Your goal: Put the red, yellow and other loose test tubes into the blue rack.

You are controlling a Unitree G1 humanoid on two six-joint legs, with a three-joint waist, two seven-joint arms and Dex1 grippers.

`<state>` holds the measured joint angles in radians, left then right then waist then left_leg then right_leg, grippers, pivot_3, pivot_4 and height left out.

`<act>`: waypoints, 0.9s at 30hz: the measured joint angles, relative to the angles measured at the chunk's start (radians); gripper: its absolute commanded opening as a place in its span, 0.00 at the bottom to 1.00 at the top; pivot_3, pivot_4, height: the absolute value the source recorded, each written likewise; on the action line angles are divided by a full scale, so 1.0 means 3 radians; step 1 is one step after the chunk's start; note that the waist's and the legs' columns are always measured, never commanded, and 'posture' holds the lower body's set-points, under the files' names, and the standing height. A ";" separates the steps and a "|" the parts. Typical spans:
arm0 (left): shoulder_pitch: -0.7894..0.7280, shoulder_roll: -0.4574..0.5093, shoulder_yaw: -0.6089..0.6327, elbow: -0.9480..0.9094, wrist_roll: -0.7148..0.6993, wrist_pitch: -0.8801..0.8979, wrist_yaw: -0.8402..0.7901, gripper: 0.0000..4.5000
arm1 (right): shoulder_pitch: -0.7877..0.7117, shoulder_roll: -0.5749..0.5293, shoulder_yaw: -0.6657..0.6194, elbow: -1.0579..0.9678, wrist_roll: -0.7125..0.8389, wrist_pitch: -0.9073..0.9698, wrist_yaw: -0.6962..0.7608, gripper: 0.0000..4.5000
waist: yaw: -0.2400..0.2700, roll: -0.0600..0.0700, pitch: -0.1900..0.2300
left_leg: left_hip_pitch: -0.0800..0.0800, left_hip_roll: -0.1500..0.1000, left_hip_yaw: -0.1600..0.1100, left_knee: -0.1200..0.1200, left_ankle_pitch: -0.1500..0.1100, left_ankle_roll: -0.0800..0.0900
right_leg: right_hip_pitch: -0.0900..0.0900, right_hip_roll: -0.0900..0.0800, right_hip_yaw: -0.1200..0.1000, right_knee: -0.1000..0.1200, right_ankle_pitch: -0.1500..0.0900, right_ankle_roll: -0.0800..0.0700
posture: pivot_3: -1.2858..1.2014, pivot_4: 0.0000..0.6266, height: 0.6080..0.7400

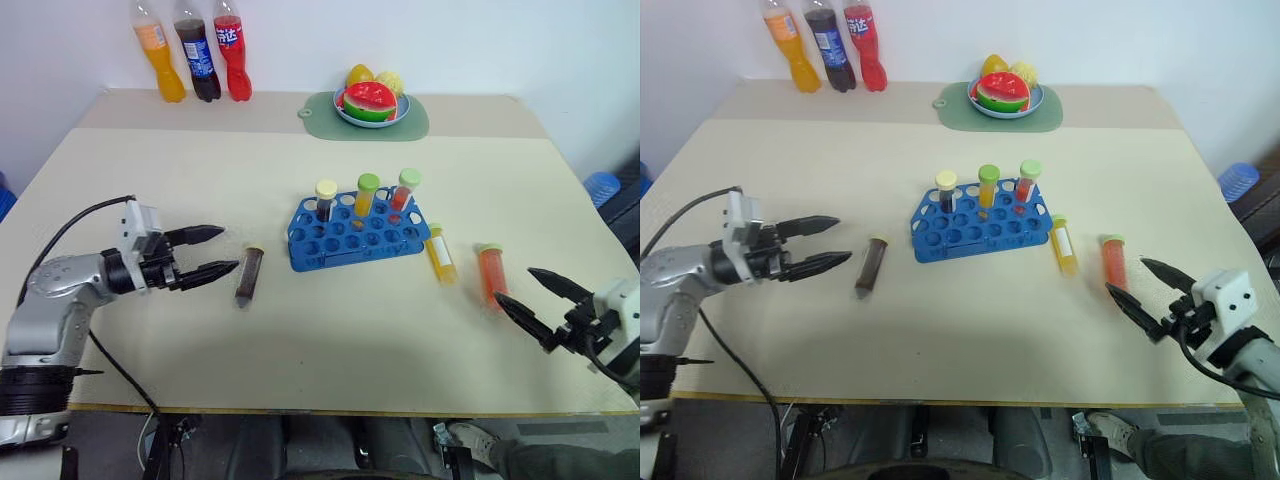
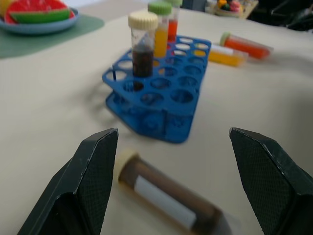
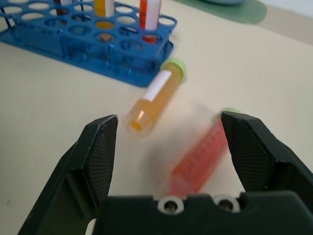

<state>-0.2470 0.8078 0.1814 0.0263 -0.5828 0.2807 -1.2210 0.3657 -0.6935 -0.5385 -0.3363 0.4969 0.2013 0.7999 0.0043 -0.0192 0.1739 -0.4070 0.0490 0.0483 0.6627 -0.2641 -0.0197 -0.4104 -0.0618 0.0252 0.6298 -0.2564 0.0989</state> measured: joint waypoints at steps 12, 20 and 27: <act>-0.0013 0.0119 -0.0003 -0.0004 -0.0066 0.0148 -0.0247 0.83 | -0.0009 0.0051 0.0001 -0.0219 0.0000 0.0110 -0.0124 0.83 | 0.0007 0.0001 0.0001 | -0.0002 -0.0001 0.0002 -0.0001 0.0000 0.0000 | -0.0003 -0.0001 0.0000 -0.0001 0.0000 0.0000 | 0.52 0.24 1.00; -0.0185 0.0006 -0.0039 -0.0182 -0.0124 0.0147 -0.0274 0.83 | -0.0537 -0.0172 0.0100 -0.0278 -0.0013 0.0748 -0.0506 0.83 | -0.0009 0.0001 0.0001 | -0.0002 -0.0001 0.0002 0.0000 0.0000 0.0000 | -0.0004 0.0000 0.0000 0.0001 0.0000 -0.0001 | 0.52 0.24 1.00; -0.0299 -0.0146 -0.0245 -0.0295 -0.0092 0.0123 -0.0284 0.83 | -0.1726 -0.0674 0.0673 -0.0124 -0.0015 0.2046 -0.0915 0.83 | -0.0053 0.0001 0.0002 | -0.0005 -0.0002 0.0001 0.0001 0.0000 0.0001 | -0.0007 0.0000 0.0001 0.0001 0.0000 -0.0001 | 0.52 0.24 1.00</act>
<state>-0.3366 0.7640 0.1077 -0.0621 -0.6104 0.3176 -1.3062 -0.1519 -0.8956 -0.3367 -0.3733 0.4923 0.8150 0.5253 -0.0117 -0.0189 0.1744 -0.4086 0.0485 0.0485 0.6629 -0.2640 -0.0195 -0.4125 -0.0618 0.0254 0.6302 -0.2563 0.0987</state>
